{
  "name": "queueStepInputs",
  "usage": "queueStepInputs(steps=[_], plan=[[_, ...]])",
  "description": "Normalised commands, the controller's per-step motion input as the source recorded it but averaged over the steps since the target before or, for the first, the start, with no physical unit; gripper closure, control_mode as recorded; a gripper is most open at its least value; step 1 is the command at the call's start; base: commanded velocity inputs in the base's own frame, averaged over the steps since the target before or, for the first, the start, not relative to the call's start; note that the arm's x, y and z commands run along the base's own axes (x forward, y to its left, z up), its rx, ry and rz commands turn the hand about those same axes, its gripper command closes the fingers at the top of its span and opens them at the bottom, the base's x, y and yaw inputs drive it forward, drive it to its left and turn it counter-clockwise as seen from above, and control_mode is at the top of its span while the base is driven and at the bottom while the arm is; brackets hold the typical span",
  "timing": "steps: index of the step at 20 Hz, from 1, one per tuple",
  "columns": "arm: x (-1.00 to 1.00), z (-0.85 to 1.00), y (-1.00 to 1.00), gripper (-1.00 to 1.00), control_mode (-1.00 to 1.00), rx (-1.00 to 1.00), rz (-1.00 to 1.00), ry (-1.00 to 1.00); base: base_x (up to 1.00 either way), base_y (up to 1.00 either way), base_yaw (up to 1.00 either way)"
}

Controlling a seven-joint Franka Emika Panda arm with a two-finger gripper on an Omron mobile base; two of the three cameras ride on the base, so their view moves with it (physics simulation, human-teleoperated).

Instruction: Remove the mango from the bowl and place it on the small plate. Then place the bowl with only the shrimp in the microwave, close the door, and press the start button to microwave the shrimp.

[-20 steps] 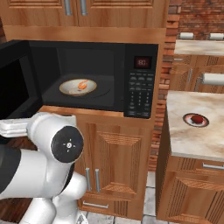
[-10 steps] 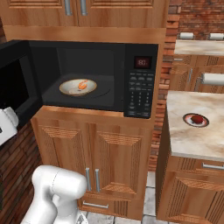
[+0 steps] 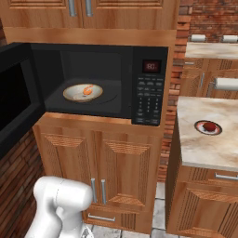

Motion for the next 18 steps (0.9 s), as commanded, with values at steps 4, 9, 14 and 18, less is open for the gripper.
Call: queueStepInputs(steps=[4,9,14,18], plan=[[-0.18,-0.14,0.9,-1.0,-1.0,-0.24,0.08,-0.16,0.0,0.0,0.0],[0.13,-0.29,1.0,-1.0,-1.0,-0.27,0.05,-0.04,0.0,0.0,0.0],[0.32,-0.37,1.0,-1.0,-1.0,-0.23,0.02,-0.05,0.0,0.0,0.0],[0.73,-0.43,0.81,-1.0,-1.0,-0.18,0.0,-0.04,0.0,0.0,0.0]])
